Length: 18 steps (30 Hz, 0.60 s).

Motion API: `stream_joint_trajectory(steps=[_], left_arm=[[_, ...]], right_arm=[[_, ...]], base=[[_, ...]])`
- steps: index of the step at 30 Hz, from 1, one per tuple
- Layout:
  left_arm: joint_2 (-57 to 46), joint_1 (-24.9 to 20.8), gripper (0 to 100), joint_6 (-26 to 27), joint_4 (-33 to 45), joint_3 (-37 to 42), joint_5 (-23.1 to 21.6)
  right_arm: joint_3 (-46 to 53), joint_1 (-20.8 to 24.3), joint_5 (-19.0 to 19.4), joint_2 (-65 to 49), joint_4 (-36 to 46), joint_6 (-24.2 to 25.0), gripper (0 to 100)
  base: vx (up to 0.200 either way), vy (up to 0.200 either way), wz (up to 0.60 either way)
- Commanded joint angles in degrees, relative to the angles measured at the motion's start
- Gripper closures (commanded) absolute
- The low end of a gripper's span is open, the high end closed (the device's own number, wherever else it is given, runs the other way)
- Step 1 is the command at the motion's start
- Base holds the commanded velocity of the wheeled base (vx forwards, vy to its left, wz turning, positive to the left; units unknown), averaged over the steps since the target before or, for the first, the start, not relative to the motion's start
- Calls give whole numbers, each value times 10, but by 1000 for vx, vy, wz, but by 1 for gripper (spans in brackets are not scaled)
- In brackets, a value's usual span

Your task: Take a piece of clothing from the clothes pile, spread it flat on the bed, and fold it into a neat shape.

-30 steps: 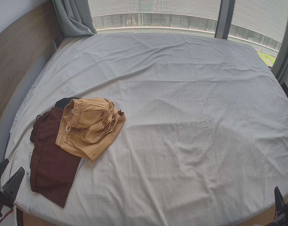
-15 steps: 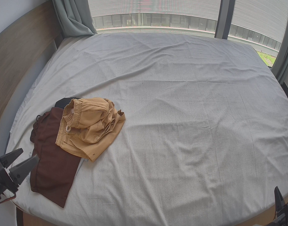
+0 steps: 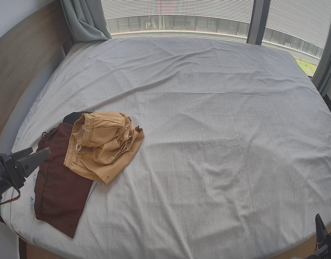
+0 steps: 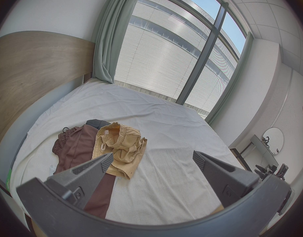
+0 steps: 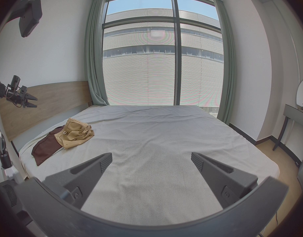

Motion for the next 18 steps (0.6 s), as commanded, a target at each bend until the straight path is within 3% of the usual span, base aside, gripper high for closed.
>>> stream_joint_trajectory(steps=[1,10,18], left_arm=[[62,5,0,-1,-21,-2,-4],[146,10,0,-1,-106,-8,-27],[207,28,0,-1,-114,-43,-57]], right_arm=[[9,0,0,-6,0,0,0],[9,0,0,-6,0,0,0],[9,-1,0,-6,0,0,0]], base=[[0,0,0],[0,0,0],[0,0,0]])
